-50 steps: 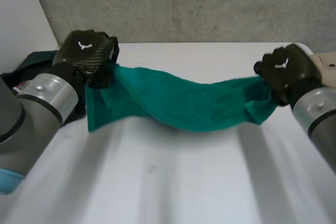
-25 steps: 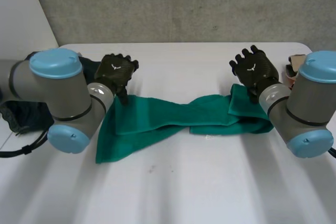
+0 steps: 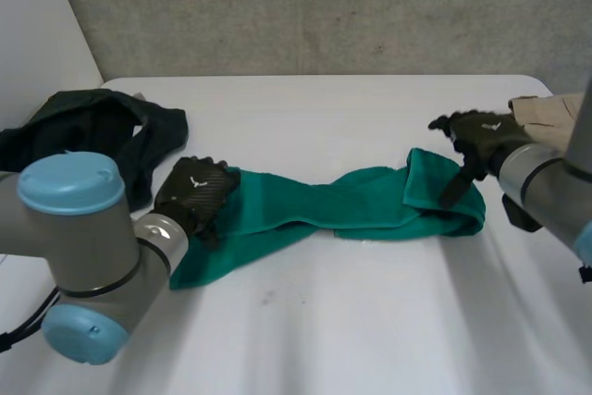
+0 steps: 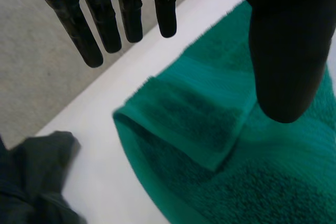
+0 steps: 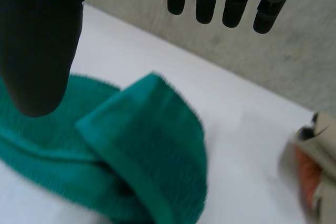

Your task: Fold the laundry.

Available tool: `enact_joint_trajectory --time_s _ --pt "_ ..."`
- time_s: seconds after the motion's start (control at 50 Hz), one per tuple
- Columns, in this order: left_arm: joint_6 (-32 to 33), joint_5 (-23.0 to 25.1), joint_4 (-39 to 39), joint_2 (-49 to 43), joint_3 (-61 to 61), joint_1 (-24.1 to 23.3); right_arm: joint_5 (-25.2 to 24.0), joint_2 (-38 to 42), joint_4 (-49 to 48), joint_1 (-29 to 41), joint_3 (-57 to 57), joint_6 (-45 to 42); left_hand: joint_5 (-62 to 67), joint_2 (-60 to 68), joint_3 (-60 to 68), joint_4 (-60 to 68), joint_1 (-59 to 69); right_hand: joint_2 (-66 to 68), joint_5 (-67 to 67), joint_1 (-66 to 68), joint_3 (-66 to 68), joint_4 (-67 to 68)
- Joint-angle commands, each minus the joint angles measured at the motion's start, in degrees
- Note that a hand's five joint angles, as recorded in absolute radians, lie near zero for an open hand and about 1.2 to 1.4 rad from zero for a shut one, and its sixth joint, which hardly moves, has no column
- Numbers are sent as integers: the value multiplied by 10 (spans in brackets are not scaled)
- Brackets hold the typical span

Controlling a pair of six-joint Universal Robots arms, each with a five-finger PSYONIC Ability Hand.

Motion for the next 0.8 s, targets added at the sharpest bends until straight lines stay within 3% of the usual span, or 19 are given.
enact_joint_trajectory --time_s 0.02,0.24,0.54,0.62,0.7,0.8 --pt "1 0 18 -72 41 1 10 84 -58 6 -2 -15 105 108 112 107 109 41 37 30 42 41" --pt "1 2 18 -124 99 4 46 126 -125 34 -4 -102 176 179 183 178 179 65 60 54 66 65" --pt "3 2 15 -176 152 0 54 129 -126 36 -2 -112 183 186 189 184 186 65 60 54 66 65" --pt "3 2 14 -193 173 0 54 131 -126 35 -2 -113 310 313 317 312 314 65 60 54 66 65" --pt "5 2 13 -211 201 0 54 130 -127 35 -3 -113 574 577 581 576 577 65 60 54 66 65" --pt "15 0 11 -212 223 0 54 125 -127 35 -5 -113 605 608 611 606 608 60 55 49 61 60"
